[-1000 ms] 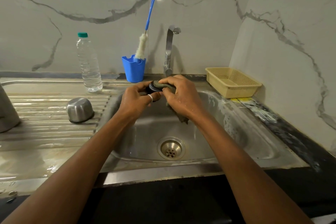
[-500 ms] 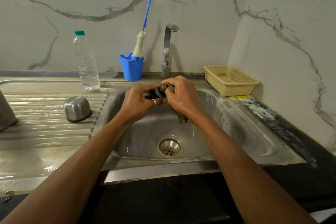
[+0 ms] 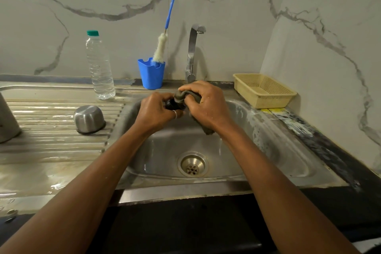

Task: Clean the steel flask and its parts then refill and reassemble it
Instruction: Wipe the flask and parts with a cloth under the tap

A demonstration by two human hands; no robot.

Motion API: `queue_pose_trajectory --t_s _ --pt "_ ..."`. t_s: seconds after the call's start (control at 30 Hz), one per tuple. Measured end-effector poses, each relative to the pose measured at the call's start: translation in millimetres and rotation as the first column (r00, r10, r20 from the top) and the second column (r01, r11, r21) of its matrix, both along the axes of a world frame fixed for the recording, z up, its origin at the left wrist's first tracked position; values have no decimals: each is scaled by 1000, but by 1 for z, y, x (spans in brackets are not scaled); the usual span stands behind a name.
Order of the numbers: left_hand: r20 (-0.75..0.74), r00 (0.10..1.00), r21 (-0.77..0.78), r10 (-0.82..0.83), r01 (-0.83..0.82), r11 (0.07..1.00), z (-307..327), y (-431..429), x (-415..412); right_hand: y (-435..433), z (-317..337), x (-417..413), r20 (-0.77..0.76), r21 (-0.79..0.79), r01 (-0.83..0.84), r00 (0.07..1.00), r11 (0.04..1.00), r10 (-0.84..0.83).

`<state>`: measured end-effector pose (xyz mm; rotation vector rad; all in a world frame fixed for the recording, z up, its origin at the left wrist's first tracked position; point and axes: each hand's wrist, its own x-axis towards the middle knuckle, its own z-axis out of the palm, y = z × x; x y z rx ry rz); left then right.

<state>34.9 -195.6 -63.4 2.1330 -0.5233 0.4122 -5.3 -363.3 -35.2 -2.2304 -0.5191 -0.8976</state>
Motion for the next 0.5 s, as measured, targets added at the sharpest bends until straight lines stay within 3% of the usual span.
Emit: queue_pose_trajectory --t_s 0.13,0.23,0.33,0.5 --pt "-70 996 -28 53 -55 998 -1 0 2 1 -10 1 -73 -221 30 996 975 -48" --pt "-47 999 40 13 -11 999 -1 -3 -4 2 -8 4 -138 -123 101 983 987 -118" --pt "-11 1000 71 -16 17 997 2 -7 -10 -3 1 6 -353 -34 186 917 982 -186" --pt "-10 1000 -44 17 -18 999 6 -4 -11 -13 1 -2 -722 231 161 689 960 58"
